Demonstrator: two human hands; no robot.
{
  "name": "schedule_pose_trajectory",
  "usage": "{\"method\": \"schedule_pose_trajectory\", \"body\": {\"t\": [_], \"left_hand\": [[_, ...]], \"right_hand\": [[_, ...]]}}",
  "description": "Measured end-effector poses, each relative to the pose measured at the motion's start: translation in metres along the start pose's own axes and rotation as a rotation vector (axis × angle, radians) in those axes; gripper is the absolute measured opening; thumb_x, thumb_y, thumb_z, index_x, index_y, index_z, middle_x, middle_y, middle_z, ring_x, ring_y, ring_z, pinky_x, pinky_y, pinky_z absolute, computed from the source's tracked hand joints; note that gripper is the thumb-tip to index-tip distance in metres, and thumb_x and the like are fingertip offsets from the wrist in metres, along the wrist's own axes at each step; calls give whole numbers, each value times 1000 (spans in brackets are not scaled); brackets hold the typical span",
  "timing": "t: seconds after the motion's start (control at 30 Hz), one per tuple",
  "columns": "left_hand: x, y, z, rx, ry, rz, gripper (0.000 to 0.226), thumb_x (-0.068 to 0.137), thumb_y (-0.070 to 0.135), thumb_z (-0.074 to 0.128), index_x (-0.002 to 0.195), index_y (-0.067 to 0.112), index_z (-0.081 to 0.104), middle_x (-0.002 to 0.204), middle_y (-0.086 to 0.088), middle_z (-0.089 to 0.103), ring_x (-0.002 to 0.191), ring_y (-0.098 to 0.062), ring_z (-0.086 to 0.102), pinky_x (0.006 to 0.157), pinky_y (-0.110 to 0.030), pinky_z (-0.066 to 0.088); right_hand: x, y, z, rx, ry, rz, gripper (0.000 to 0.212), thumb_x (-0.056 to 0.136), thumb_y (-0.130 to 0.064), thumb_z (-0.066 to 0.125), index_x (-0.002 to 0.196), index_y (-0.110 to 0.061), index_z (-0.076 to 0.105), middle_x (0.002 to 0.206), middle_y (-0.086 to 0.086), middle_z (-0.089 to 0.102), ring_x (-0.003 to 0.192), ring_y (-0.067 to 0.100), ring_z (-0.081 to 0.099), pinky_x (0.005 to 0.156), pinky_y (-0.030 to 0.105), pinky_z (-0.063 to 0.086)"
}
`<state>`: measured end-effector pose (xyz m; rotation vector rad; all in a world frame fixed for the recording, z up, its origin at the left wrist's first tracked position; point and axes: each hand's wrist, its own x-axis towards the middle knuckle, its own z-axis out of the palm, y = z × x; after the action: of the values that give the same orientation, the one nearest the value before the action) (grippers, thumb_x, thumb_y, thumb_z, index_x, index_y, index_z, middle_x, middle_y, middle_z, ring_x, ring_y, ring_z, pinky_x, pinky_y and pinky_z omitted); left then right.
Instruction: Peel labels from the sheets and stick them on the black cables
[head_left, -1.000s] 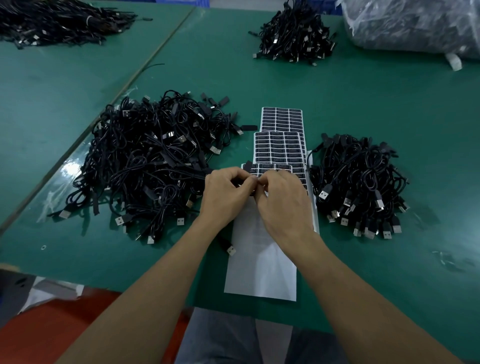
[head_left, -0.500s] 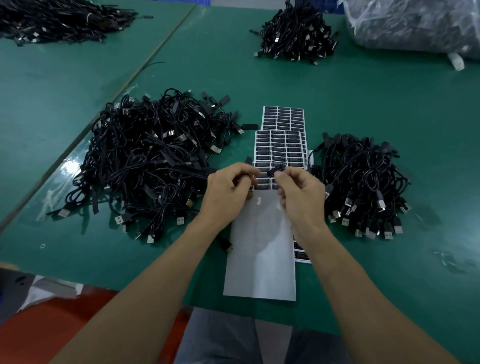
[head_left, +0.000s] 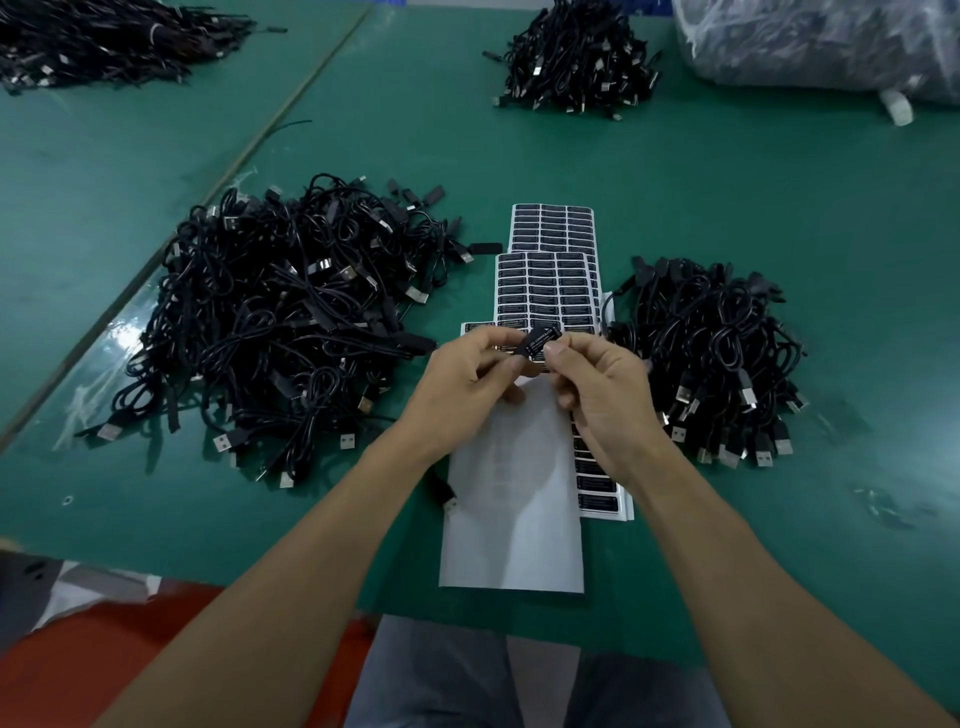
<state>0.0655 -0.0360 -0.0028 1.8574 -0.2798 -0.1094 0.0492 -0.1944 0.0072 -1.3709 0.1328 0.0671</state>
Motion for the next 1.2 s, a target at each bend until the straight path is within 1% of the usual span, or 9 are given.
{"method": "schedule_pose_trajectory", "body": {"t": [0.07,0.13,0.2,0.3,0.4,0.47,0.73,0.97,1.2], "left_hand": [[0,-1,0,-25,5,-33,20,101,7,57,119,10,61,94,1,79,73,-13,70,82,-30,58],[-1,-2,0,-27,-1,-39,22,101,6,57,122,6,60,96,-5,78,77,-17,70,85,-35,58],[-2,-1,-1,-28,-4,-30,21,100,5,58,120,11,60,93,-4,78,76,-15,71,84,-32,58],[-2,-2,-1,-59,-18,-28,25,98,2,60,118,17,60,85,5,75,73,-9,70,78,-22,56],[-1,-1,-2,-103,-27,-35,33,96,-4,59,109,26,62,80,12,75,72,-5,69,75,-18,54],[-1,0,-2,-125,-33,-34,37,96,-7,58,106,29,63,79,15,75,71,-3,68,73,-16,53],[-3,5,-2,-192,-46,-46,39,95,-10,57,100,28,65,78,11,76,70,0,69,71,-13,53],[-4,7,-1,-195,-43,-53,37,94,-10,58,98,26,68,79,8,77,71,-1,70,71,-13,53],[-4,9,-1,-200,-44,-59,36,95,-9,57,97,25,67,76,9,76,69,0,69,70,-12,53]], "right_hand": [[1,0,1,-25,-2,4,24,97,-6,60,75,-15,64,60,-2,53,51,4,44,51,14,38],[2,1,2,-70,7,-2,23,97,-6,60,75,-14,63,61,-1,54,52,3,45,53,14,40],[2,1,4,-127,11,-13,23,97,-6,60,75,-13,63,61,-2,56,53,4,48,55,13,43],[3,2,5,-143,14,-13,21,96,-5,61,76,-11,64,61,-3,60,53,3,54,57,13,46],[4,2,5,-136,14,-11,23,96,-4,61,75,-11,65,61,-5,62,55,3,57,58,14,48],[4,2,4,-139,12,-9,24,96,-4,61,74,-12,65,61,-6,63,56,3,57,59,14,48],[3,3,4,-179,40,-8,21,96,-7,62,76,-11,67,63,1,61,53,5,53,57,15,46],[2,2,3,-221,38,-17,19,96,-7,62,78,-10,67,62,-1,59,52,4,51,57,14,46],[3,3,1,-218,4,-5,19,96,-8,62,78,-12,67,62,-2,60,54,3,52,57,14,46]]}}
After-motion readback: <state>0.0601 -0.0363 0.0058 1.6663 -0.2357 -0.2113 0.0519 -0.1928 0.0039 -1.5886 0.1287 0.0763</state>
